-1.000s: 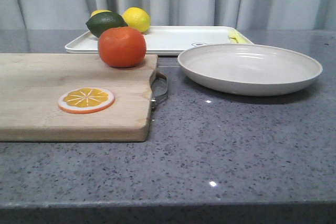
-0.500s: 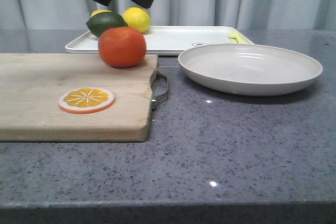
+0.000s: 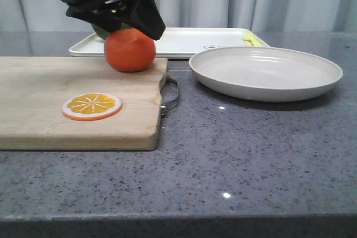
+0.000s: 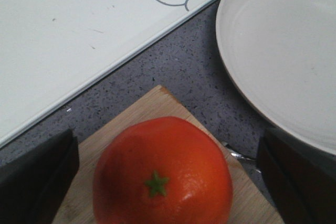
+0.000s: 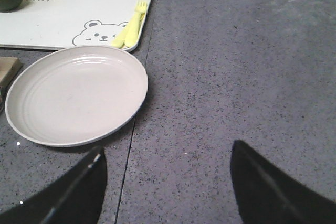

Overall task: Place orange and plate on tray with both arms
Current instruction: 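Lower the left gripper onto the orange on the cutting board and close, then lift the orange with the left gripper and carry it over the plate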

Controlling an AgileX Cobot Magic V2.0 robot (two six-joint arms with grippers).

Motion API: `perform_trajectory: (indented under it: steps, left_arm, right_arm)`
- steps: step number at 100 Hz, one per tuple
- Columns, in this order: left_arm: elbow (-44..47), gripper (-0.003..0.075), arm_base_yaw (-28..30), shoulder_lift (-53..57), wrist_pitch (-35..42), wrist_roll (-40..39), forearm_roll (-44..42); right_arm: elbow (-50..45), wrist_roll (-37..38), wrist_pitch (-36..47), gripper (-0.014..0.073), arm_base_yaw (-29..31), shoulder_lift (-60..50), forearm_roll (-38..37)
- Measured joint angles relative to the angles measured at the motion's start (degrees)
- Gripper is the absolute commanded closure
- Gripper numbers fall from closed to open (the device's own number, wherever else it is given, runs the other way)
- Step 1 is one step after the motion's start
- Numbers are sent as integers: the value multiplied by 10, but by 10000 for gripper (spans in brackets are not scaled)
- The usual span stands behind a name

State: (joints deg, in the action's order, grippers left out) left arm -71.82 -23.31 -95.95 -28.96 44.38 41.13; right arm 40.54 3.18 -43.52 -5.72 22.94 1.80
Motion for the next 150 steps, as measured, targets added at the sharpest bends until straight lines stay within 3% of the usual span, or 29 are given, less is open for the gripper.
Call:
perform_trajectory:
  steps: [28,67,100,150]
  left_arm:
    - [0,122,0,-7,0,-1,-13]
    - [0,136,0,-26,-13,-1,-15]
    - [0,358,0,-26,-14,-1,-16]
    - [-22,365,0,-13,-41,-1,-16]
  right_arm:
    - [0,0,0,85,0,0,0]
    - [0,0,0,85,0,0,0]
    - [0,0,0,85,0,0,0]
    - [0,0,0,85,0,0,0]
